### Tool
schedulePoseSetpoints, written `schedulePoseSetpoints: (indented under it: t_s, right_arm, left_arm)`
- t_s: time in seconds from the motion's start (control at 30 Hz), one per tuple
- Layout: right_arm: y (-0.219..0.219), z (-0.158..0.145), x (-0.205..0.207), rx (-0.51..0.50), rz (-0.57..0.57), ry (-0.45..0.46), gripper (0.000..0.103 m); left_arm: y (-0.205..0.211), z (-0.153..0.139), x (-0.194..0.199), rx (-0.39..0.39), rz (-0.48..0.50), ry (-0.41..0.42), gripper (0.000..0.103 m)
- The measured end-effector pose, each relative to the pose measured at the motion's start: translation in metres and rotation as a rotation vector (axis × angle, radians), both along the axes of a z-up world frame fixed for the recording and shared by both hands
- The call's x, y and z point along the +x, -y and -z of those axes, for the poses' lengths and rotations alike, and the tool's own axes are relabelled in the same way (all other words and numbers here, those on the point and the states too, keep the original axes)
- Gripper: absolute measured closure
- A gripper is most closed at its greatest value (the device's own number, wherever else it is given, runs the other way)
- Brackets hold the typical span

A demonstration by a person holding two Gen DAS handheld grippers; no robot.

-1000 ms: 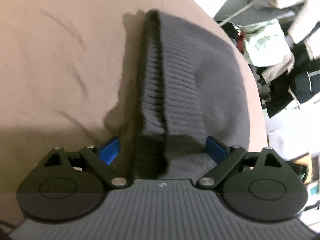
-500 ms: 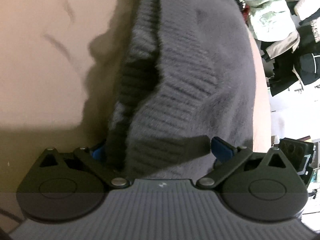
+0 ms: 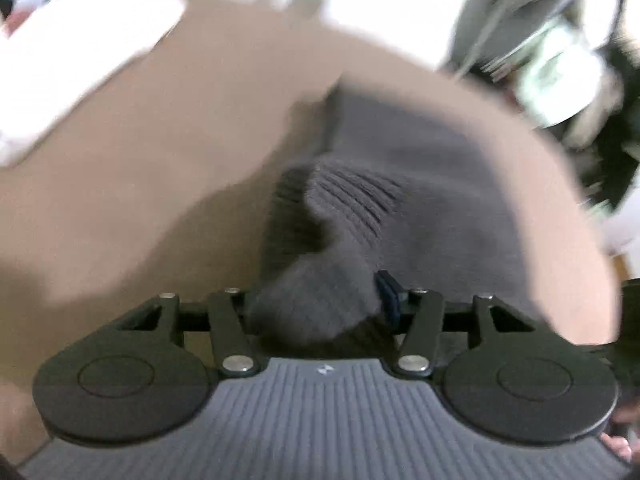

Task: Fold clothes
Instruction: 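Lift the folded grey sweater off the bed with both grippers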

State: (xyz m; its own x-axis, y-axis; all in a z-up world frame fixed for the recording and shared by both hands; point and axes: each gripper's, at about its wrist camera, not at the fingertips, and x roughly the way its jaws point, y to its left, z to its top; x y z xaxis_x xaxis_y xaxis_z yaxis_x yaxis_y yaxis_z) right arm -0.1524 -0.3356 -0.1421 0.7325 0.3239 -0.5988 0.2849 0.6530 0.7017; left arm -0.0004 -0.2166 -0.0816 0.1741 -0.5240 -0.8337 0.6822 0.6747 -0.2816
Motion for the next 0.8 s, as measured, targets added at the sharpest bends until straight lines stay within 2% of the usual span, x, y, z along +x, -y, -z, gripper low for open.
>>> schedulePoseSetpoints:
  t_s: [0.03, 0.1, 0.17, 0.23, 0.4, 0.47, 0.6, 0.67, 0.73, 0.77, 0.8]
  right_arm:
    - [-0.006, 0.009, 0.005, -0.033, -0.021, -0.06, 0.062]
    - [-0.008, 0.02, 0.0, -0.047, -0.026, -0.11, 0.062]
    - [-0.001, 0.019, -0.011, -0.034, -0.016, -0.112, 0.06]
    - [0.012, 0.011, -0.027, -0.03, 0.001, -0.106, 0.041]
    - [0.052, -0.023, -0.066, -0.104, 0.083, -0.045, 0.037]
    - [0.071, -0.032, -0.072, -0.135, 0.117, -0.035, 0.035]
    - [0.096, -0.036, -0.052, -0.188, 0.135, 0.0, 0.033]
    - [0.11, -0.033, -0.042, -0.186, 0.16, 0.014, 0.032]
    - [0.12, -0.029, -0.027, -0.171, 0.188, 0.004, 0.031]
    - [0.125, -0.026, -0.02, -0.166, 0.202, -0.004, 0.03]
    - [0.126, -0.023, -0.015, -0.169, 0.216, -0.008, 0.025]
  left_arm:
    - [-0.001, 0.01, 0.005, 0.035, -0.019, -0.032, 0.047]
    - [-0.008, 0.023, 0.013, 0.023, -0.047, -0.103, 0.043]
    - [-0.012, 0.019, 0.02, -0.011, -0.061, -0.132, 0.041]
    - [-0.01, 0.017, 0.022, -0.022, -0.068, -0.128, 0.041]
    - [-0.008, 0.017, 0.019, -0.033, -0.074, -0.129, 0.041]
    - [-0.019, 0.017, 0.018, -0.044, -0.089, -0.11, 0.041]
    - [-0.039, 0.006, 0.013, -0.064, -0.185, -0.02, 0.041]
    - [-0.04, 0.011, 0.016, -0.064, -0.18, -0.051, 0.04]
    - [-0.04, 0.017, 0.019, -0.064, -0.175, -0.082, 0.029]
    - [-0.041, 0.02, 0.02, -0.064, -0.173, -0.097, 0.028]
    - [-0.041, 0.023, 0.021, -0.064, -0.17, -0.112, 0.028]
